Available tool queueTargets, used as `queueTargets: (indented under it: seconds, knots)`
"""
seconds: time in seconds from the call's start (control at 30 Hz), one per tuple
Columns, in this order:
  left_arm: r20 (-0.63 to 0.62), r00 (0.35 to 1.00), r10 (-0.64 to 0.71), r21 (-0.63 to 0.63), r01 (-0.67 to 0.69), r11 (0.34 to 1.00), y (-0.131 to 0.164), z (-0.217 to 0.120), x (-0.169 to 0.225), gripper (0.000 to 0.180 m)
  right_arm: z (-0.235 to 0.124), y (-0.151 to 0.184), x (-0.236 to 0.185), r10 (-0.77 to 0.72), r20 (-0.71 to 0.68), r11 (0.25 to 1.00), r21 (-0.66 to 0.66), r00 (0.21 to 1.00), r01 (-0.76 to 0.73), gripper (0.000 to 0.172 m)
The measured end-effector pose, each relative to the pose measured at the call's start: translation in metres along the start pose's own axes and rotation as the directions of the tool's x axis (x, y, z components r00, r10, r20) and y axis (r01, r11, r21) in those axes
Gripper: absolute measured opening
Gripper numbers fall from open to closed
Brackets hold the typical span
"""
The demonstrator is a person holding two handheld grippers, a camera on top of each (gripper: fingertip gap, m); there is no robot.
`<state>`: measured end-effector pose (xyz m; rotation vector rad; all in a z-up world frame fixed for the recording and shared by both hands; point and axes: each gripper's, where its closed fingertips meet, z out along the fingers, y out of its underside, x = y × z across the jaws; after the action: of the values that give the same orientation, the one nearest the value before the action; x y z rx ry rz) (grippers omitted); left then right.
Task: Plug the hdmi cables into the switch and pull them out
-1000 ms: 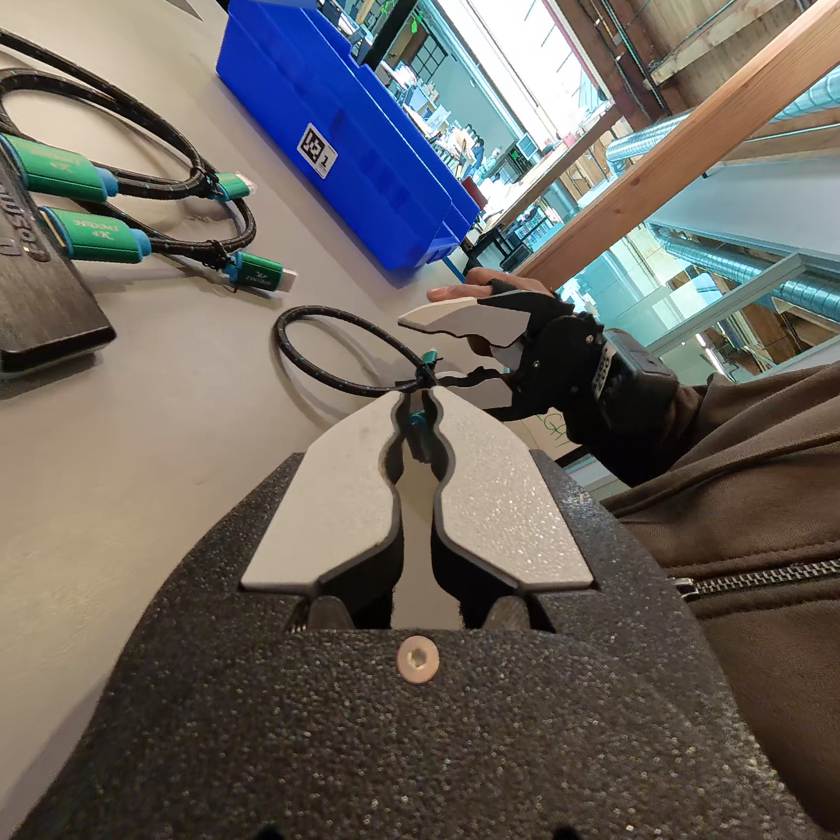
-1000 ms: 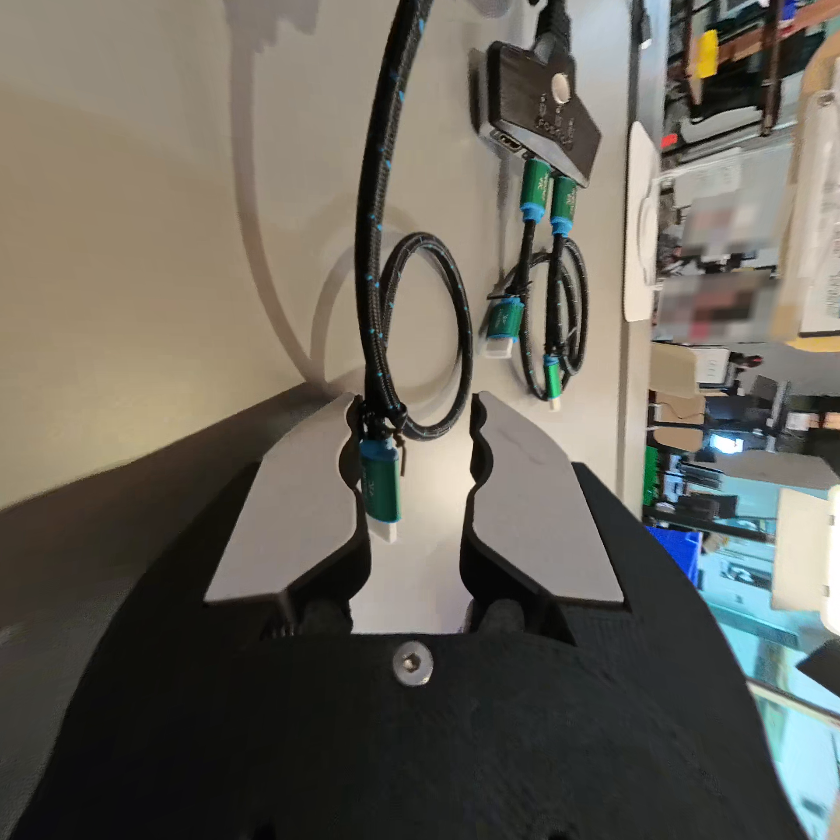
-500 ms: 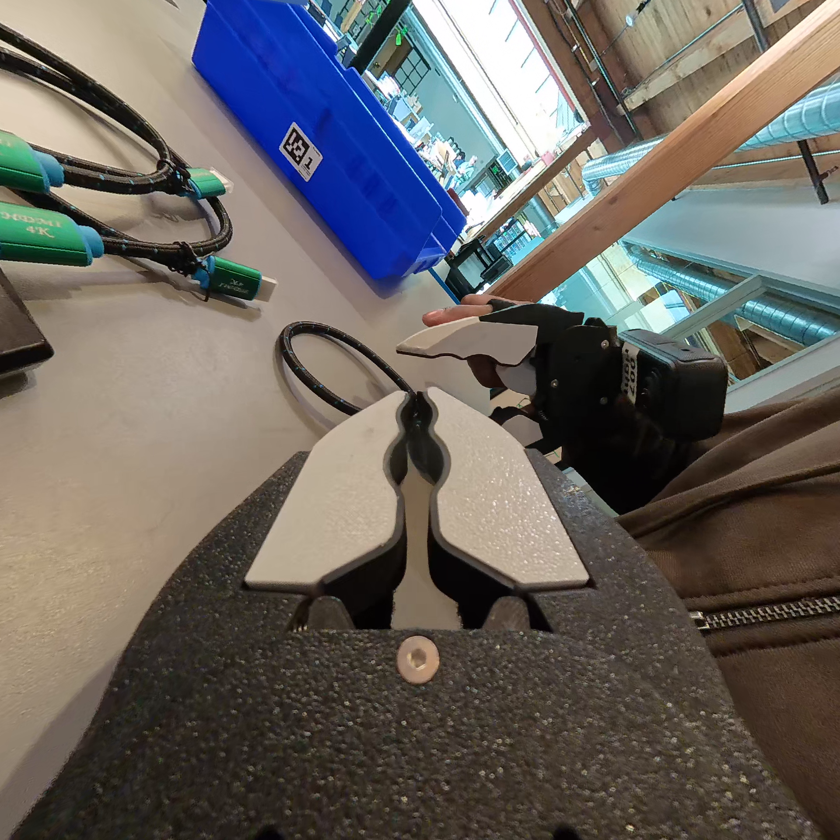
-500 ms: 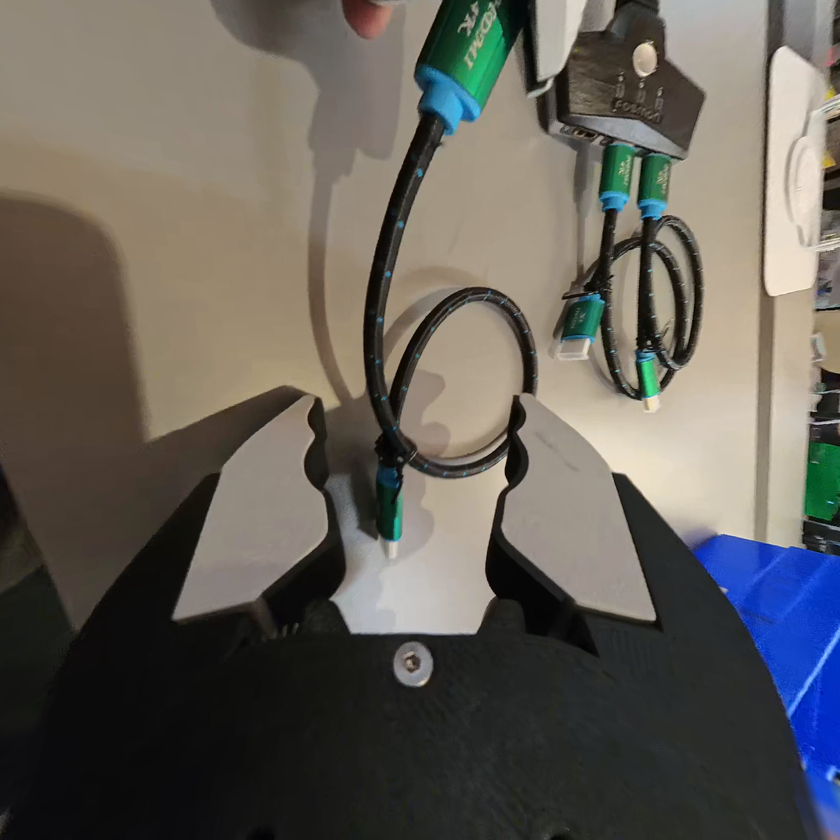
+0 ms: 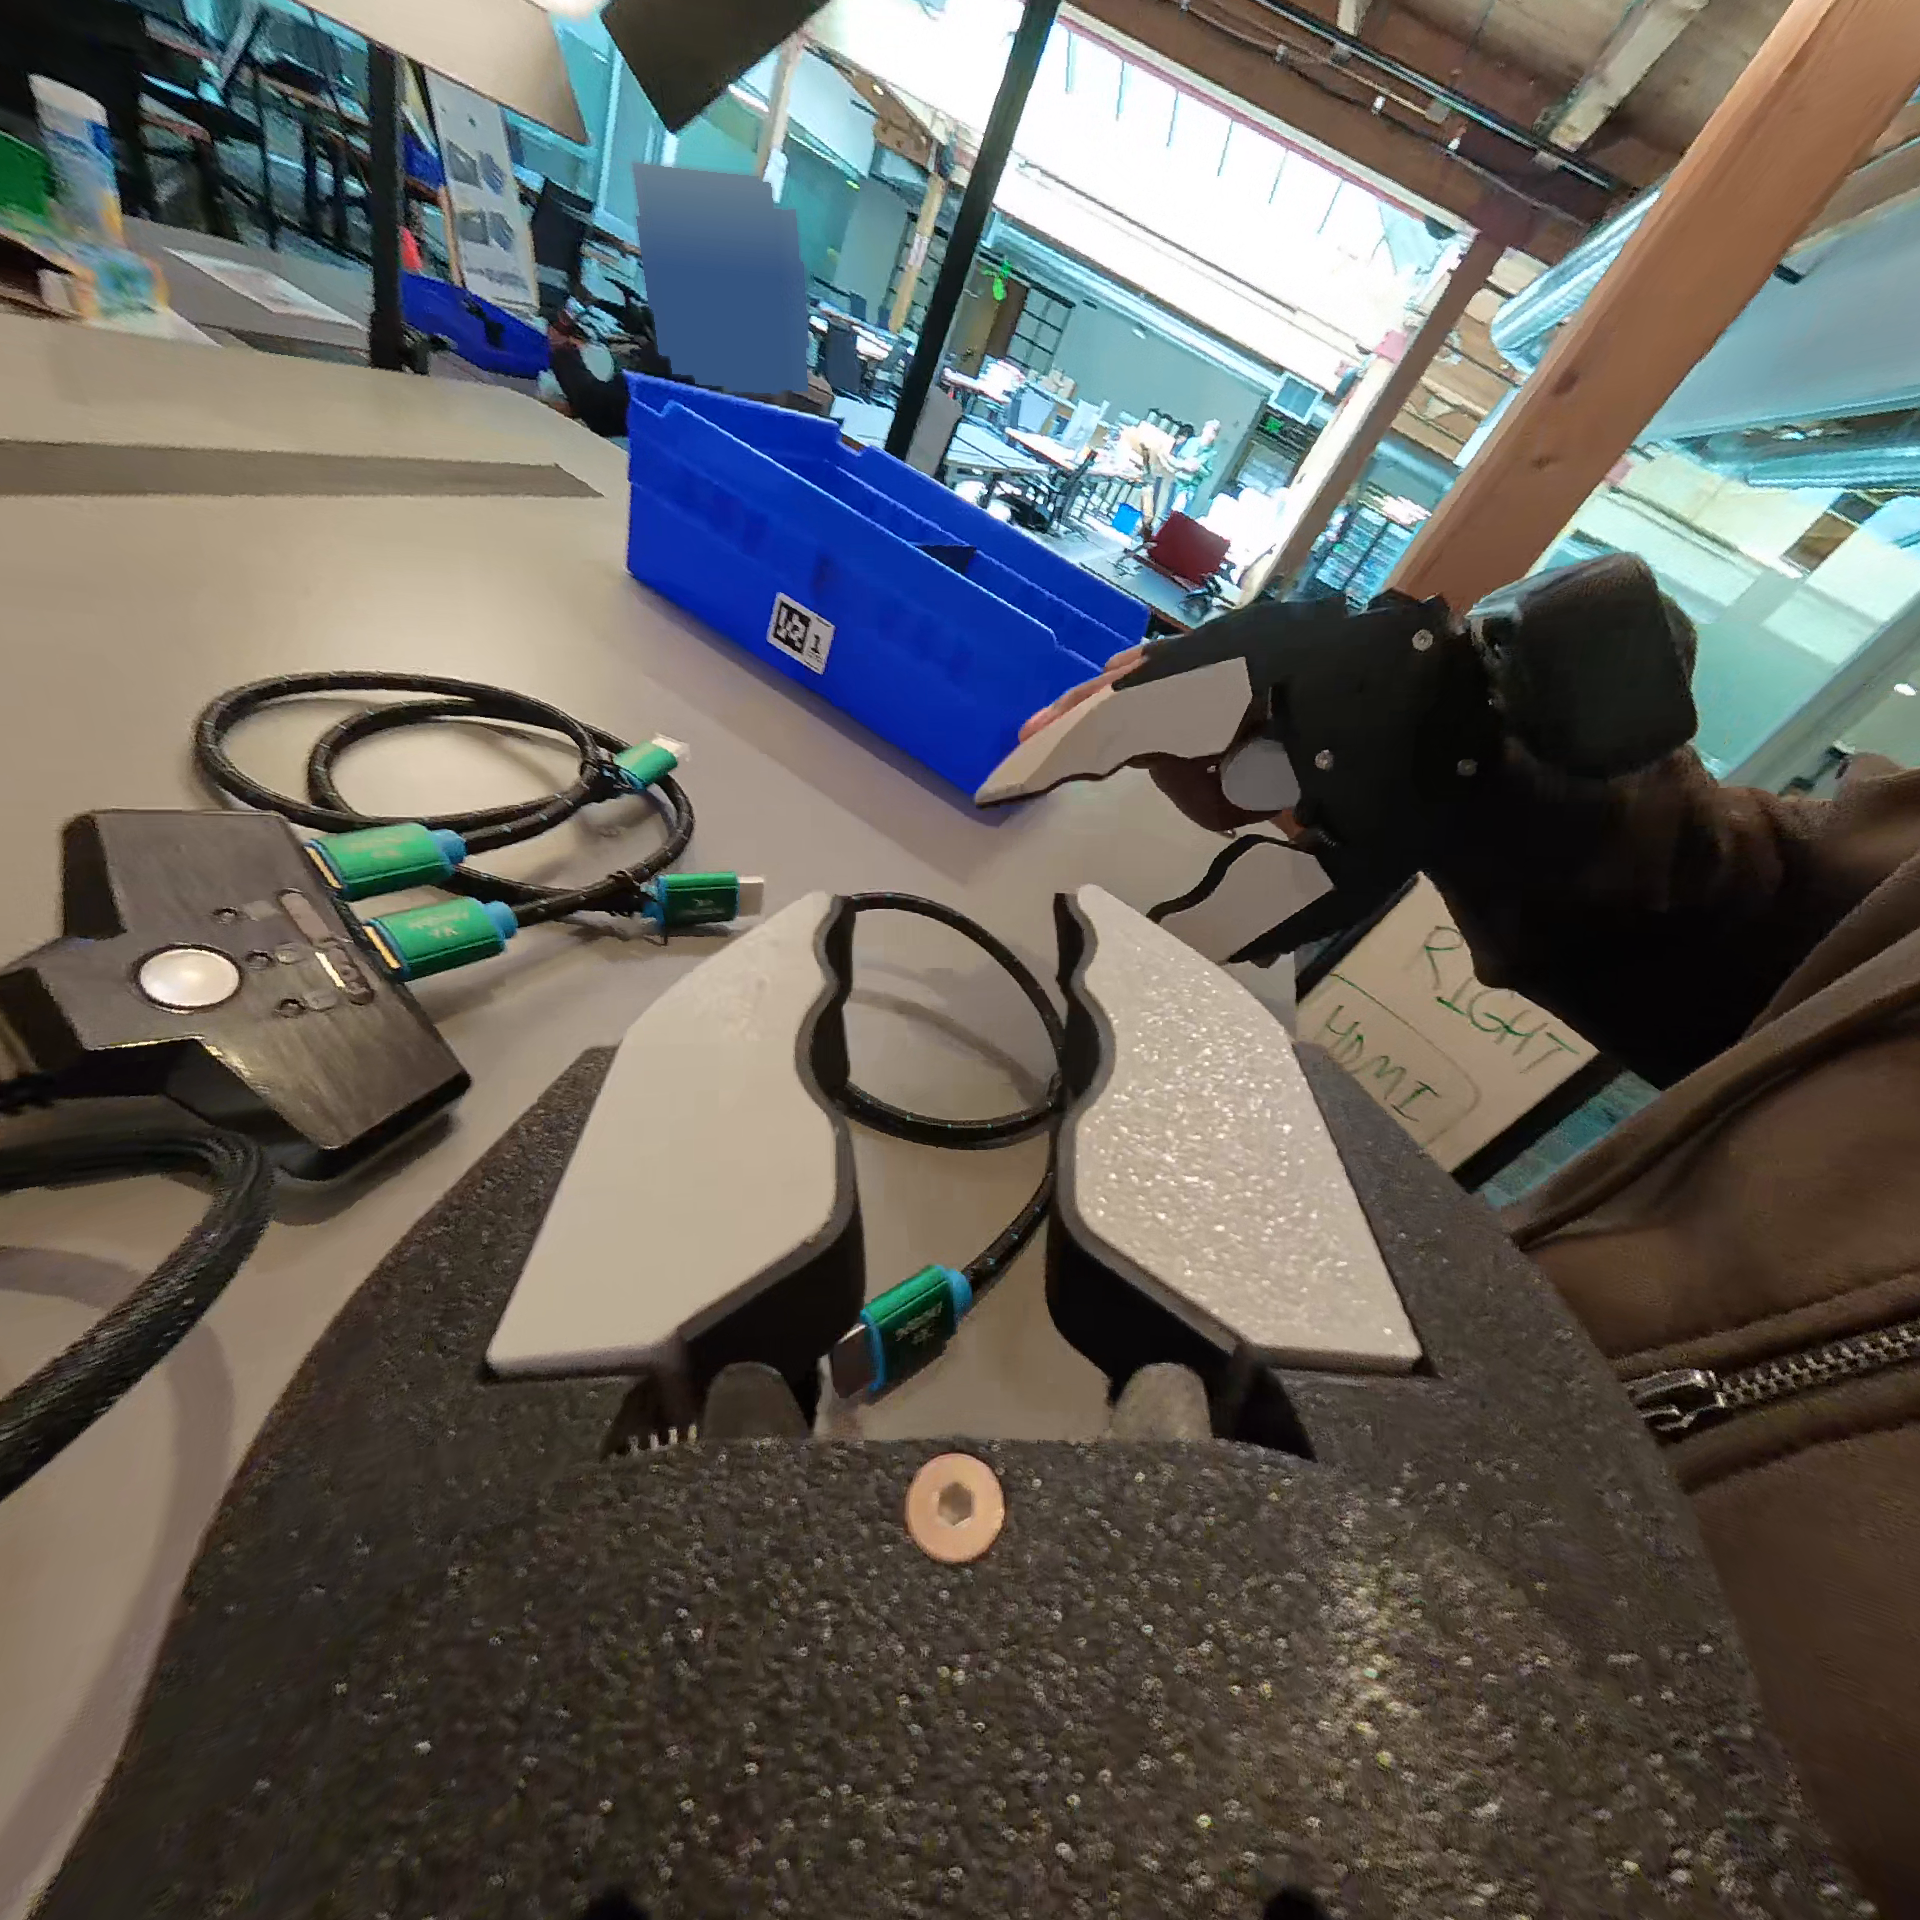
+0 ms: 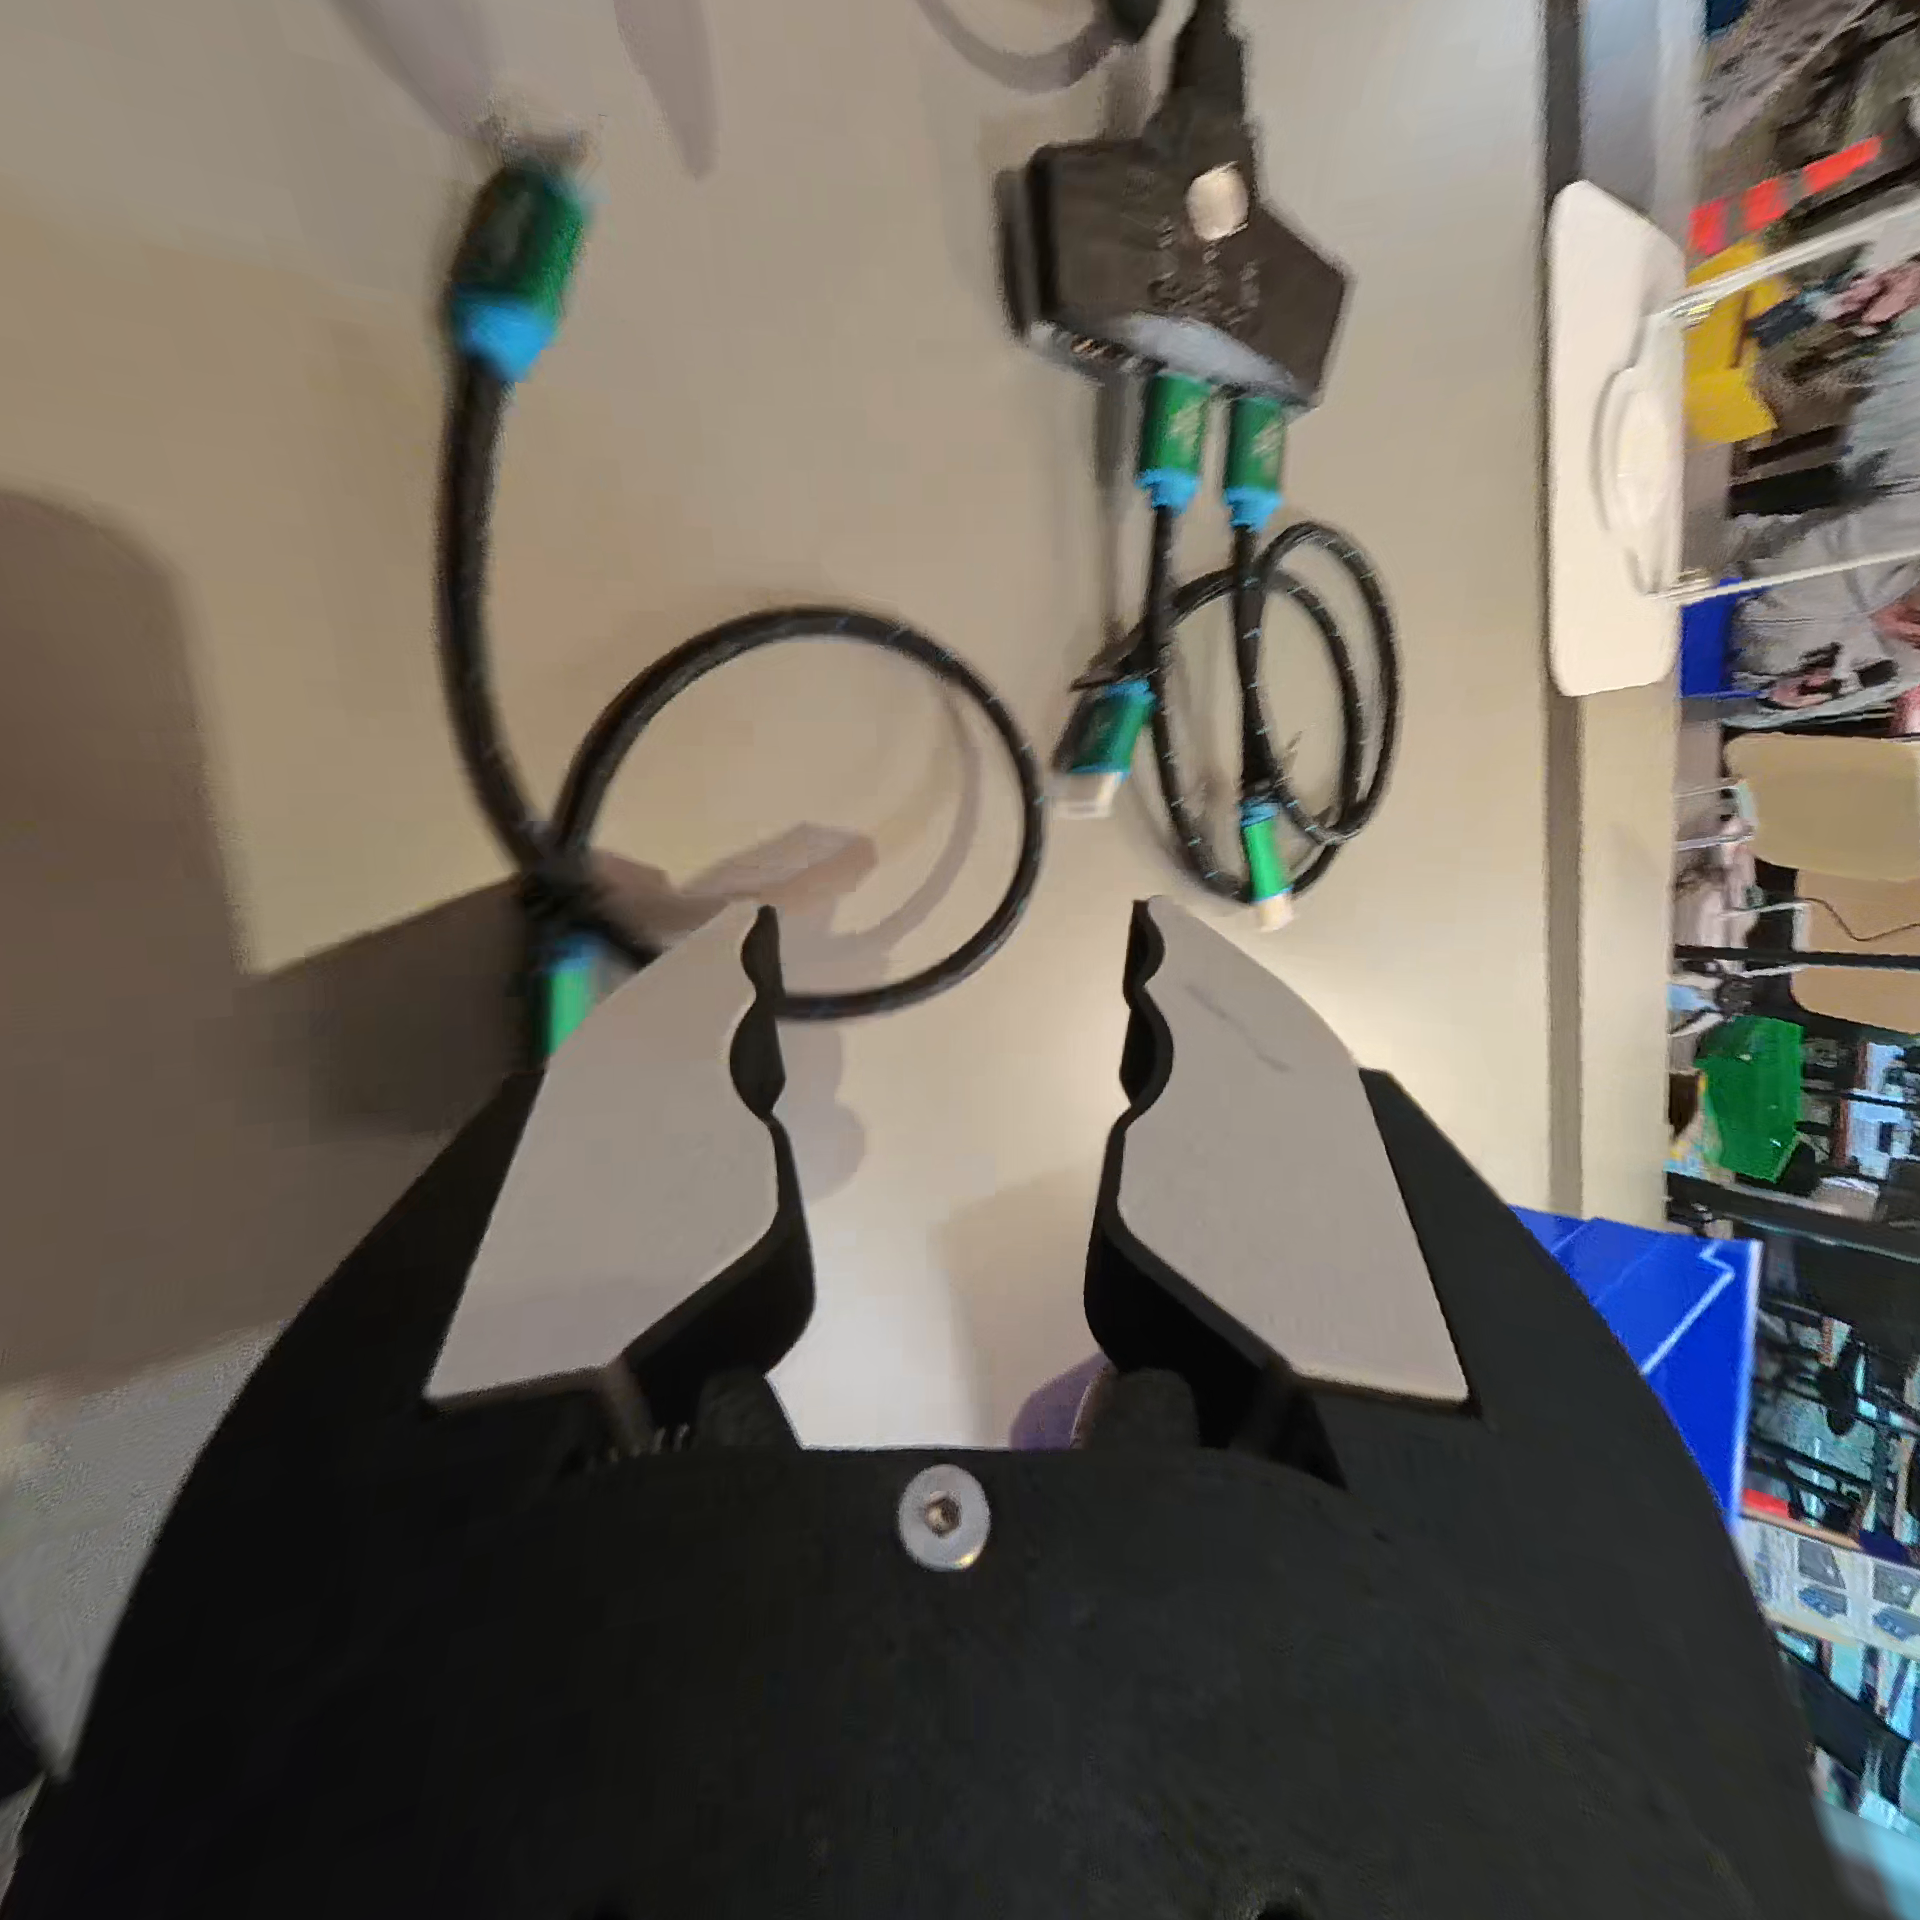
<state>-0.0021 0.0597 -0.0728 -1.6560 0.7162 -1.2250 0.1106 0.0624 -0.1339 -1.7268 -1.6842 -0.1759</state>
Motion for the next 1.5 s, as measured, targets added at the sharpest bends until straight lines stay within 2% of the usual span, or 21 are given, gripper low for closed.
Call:
queueTargets:
  seconds: [0.03,0.13,0.27,0.43,0.5,0.57,0.6,0.7,0.87,1.0,1.13,1.2,1.5]
  knots:
    - [0.013,1.0,-0.001,0.01,0.001,1.0,-0.002,-0.002,-0.002,0.039,0.005,-0.007,0.011,0.017,-0.026,1.0,0.015,1.0,-0.017,0.063]
    - [0.023,0.999,-0.04,0.013,0.04,0.999,-0.001,-0.005,-0.007,0.04,0.027,-0.029,0.044,0.106,-0.059,0.992,0.068,0.993,-0.102,0.063]
    - [0.03,0.995,-0.092,0.018,0.092,0.996,0.002,-0.008,-0.009,0.04,0.077,-0.054,0.069,0.223,0.038,0.97,0.095,0.974,-0.225,0.075]
    - [0.051,0.986,-0.159,0.002,0.159,0.987,0.014,-0.013,-0.01,0.04,0.137,-0.053,0.072,0.115,0.132,0.993,-0.038,0.985,-0.111,0.088]
    - [0.054,0.981,-0.188,0.003,0.188,0.982,0.018,-0.015,-0.01,0.04,0.15,-0.061,0.075,0.116,0.162,0.993,-0.029,0.98,-0.113,0.079]
    - [0.057,0.974,-0.22,0.014,0.219,0.976,0.021,-0.018,-0.012,0.04,0.157,-0.065,0.075,0.119,0.201,0.993,-0.049,0.972,-0.111,0.055]
    - [0.06,0.968,-0.243,0.024,0.242,0.97,0.021,-0.019,-0.014,0.04,0.159,-0.065,0.075,0.127,0.215,0.991,-0.065,0.968,-0.116,0.052]
    - [0.06,0.933,-0.355,0.084,0.35,0.933,0.021,-0.026,-0.027,0.04,0.162,-0.066,0.079,0.153,0.196,0.986,-0.101,0.968,-0.136,0.051]
    - [-0.003,0.813,-0.583,0.186,0.573,0.798,0.024,-0.035,-0.051,0.04,0.157,-0.071,0.086,0.284,0.146,0.959,-0.021,0.948,-0.284,0.05]
    - [-0.017,0.793,-0.609,0.238,0.595,0.768,0.013,-0.037,-0.068,0.041,0.137,-0.081,0.087,0.384,0.186,0.912,0.074,0.904,-0.403,0.05]
    - [-0.039,0.754,-0.655,0.229,0.645,0.729,0.004,-0.027,-0.088,0.047,0.121,-0.091,0.082,0.389,0.209,0.897,0.136,0.897,-0.421,0.05]
    - [-0.064,0.736,-0.675,0.22,0.67,0.709,0.0,-0.023,-0.094,0.049,0.115,-0.095,0.084,0.385,0.176,0.897,0.161,0.906,-0.412,0.05]
    - [-0.109,0.705,-0.7,0.216,0.705,0.676,-0.011,-0.014,-0.106,0.065,0.087,-0.114,0.078,0.354,0.187,0.881,0.263,0.916,-0.394,0.05]
